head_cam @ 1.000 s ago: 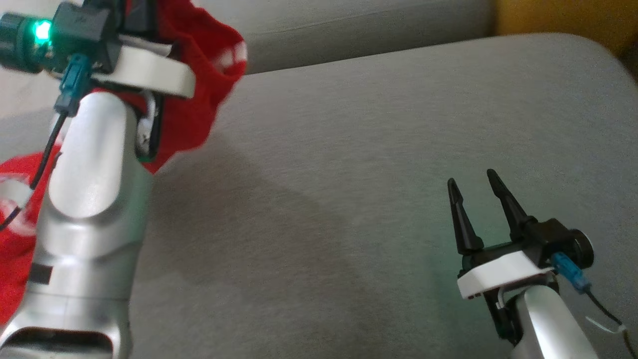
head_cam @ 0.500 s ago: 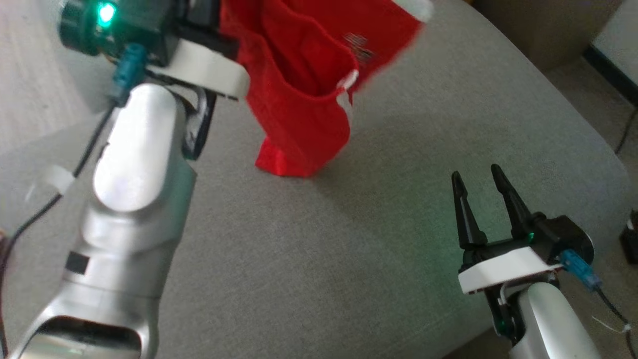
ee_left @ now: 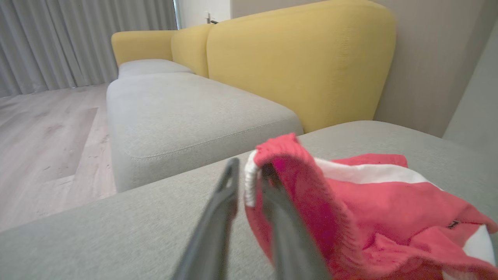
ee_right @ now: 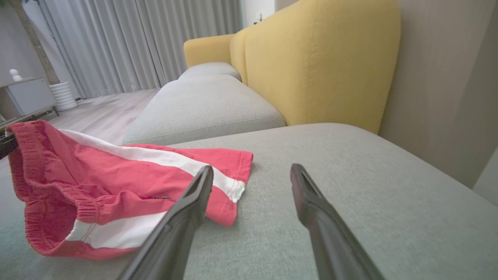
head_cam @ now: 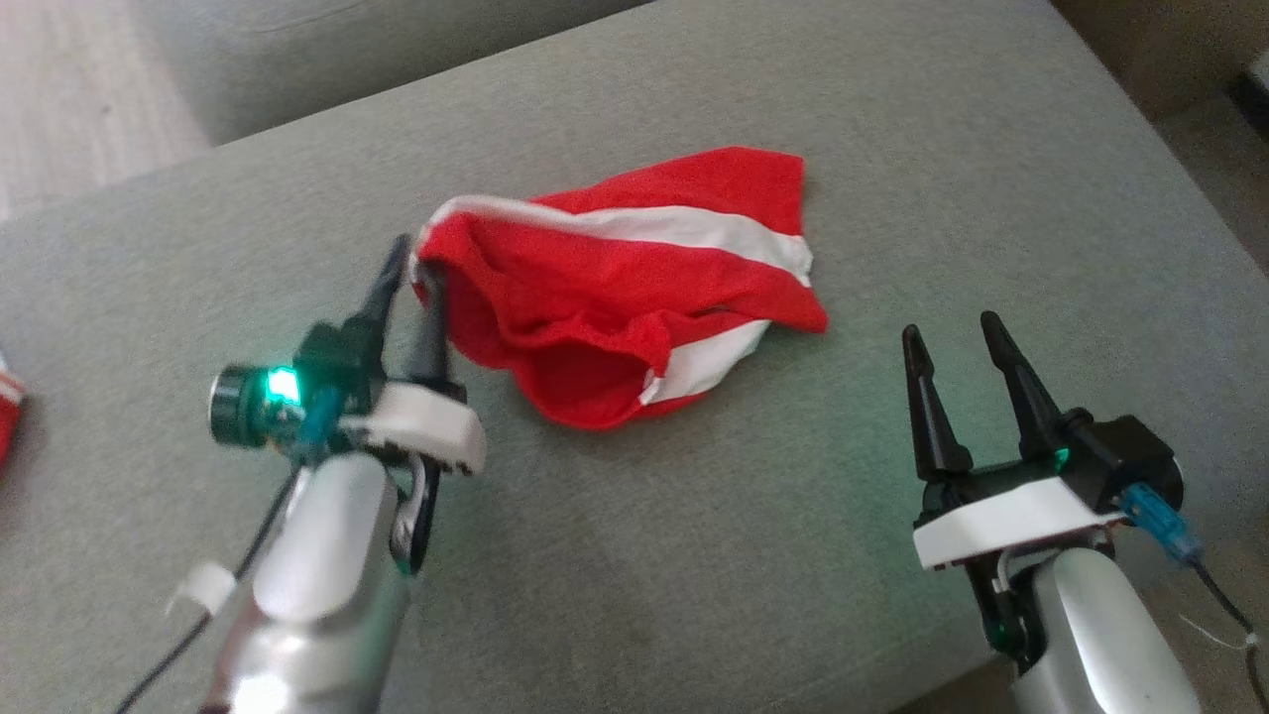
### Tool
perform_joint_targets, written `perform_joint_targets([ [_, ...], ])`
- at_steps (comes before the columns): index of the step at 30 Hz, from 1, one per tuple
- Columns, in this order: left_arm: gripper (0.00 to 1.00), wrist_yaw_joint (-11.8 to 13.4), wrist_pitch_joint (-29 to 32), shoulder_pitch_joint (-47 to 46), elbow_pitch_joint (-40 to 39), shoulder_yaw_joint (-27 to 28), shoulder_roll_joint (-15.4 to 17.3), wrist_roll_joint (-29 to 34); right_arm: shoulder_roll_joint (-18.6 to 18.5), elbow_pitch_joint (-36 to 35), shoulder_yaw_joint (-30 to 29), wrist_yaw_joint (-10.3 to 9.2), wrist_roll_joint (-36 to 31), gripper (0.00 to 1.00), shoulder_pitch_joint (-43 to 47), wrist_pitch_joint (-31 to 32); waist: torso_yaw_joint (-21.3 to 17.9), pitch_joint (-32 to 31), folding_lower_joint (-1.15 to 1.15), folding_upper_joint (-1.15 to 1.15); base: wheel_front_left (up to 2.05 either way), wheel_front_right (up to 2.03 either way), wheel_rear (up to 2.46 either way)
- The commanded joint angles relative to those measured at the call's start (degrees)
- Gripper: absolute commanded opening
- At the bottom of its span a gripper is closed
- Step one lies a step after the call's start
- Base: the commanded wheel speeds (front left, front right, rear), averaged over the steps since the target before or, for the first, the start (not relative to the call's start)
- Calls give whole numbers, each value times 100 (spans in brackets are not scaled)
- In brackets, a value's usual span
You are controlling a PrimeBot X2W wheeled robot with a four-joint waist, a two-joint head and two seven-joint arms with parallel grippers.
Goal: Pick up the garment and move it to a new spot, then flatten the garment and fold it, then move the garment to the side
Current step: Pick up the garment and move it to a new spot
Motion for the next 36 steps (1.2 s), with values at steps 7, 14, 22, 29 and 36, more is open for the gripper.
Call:
perform_joint_targets([
  [7, 100, 305, -71, 1374, -1478, 342, -18, -100, 8, -74, -14, -4, -168, 100, -64, -36, 583, -369, -1, 0, 0, 0, 0],
  [14, 100, 928, -71, 2674, -2688, 413, -24, -412, 8, -8, -100, -4, -271, 100, 384, -36, 1099, -960, -1, 0, 0, 0, 0],
  [22, 100, 1289, -72, 3460, -3508, 559, -25, -158, 8, -37, 12, -4, -327, 100, 793, -36, 1478, -1300, -1, 0, 0, 0, 0],
  [29, 100, 1198, -72, 4018, -3521, 615, -25, 132, 8, -215, 131, -4, -467, 100, 1241, -36, 1691, -1518, -1, 0, 0, 0, 0],
  [36, 100, 1113, -72, 4135, -3543, 638, -25, 256, 8, -316, 189, -4, -490, 100, 1369, -36, 1788, -1613, -1, 0, 0, 0, 0],
])
